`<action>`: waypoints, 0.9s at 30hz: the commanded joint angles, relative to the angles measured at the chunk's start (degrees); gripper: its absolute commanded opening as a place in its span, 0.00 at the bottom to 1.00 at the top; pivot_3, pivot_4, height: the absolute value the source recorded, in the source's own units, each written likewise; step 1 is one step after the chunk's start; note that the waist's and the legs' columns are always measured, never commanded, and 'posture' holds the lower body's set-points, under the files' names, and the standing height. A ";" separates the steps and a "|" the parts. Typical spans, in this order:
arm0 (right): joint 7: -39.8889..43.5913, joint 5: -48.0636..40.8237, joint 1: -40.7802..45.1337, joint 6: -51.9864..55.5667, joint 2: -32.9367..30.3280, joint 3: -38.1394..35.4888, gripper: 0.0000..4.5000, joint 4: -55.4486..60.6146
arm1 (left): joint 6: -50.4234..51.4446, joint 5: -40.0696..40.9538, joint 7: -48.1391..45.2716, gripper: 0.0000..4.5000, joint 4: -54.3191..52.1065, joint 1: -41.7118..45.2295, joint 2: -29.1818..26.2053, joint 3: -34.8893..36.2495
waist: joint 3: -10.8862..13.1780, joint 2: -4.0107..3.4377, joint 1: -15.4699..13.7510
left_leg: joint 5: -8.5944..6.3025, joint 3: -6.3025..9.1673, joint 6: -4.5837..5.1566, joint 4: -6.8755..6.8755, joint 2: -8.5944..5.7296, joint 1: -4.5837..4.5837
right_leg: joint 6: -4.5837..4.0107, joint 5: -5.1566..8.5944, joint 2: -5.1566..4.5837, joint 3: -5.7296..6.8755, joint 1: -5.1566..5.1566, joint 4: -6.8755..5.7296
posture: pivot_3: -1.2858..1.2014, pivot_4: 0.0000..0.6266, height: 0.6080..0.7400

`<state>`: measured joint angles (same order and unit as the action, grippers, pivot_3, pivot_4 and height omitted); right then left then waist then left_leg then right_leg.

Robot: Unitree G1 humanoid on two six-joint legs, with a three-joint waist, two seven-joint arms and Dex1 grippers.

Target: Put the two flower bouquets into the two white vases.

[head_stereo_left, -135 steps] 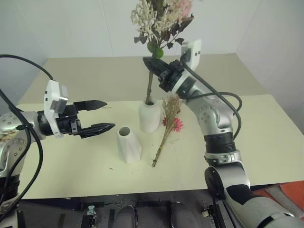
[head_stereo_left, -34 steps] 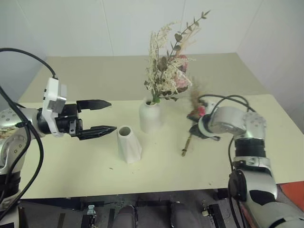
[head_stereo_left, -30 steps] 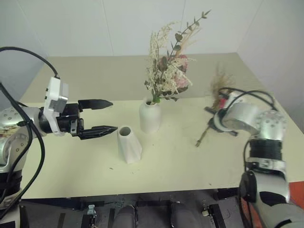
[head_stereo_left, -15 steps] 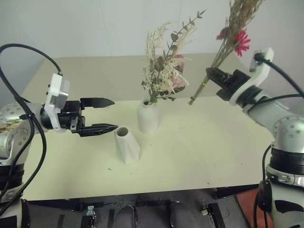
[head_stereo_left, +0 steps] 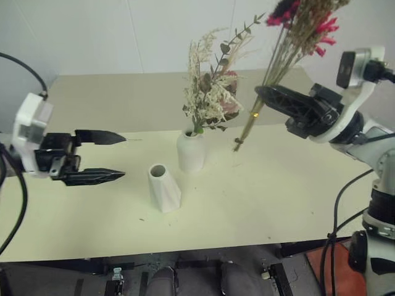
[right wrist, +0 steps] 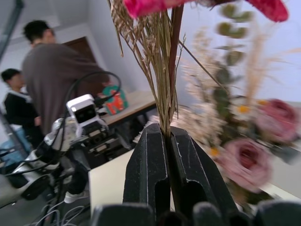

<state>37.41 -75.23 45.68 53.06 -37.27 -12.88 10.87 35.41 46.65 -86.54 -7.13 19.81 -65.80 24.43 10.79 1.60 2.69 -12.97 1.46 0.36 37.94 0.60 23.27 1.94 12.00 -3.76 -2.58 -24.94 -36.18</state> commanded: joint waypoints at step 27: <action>-4.29 24.97 11.07 -4.94 21.90 15.37 0.00 0.88 | 6.41 5.49 11.93 1.00 -18.27 -24.95 6.42 26.70 | 0.00 -0.01 -0.20 | -0.01 -0.03 -0.02 -0.01 0.31 -0.02 | -0.36 -0.18 0.31 0.00 -0.16 -0.04 | 0.52 0.24 1.00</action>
<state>32.78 -50.65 55.79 49.10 -15.99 2.51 11.07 41.62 50.92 -75.54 -23.93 -4.70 -59.31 48.60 10.79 1.60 2.49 -12.98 1.44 0.34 37.94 0.91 23.25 1.57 11.82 -3.44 -2.58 -25.10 -36.22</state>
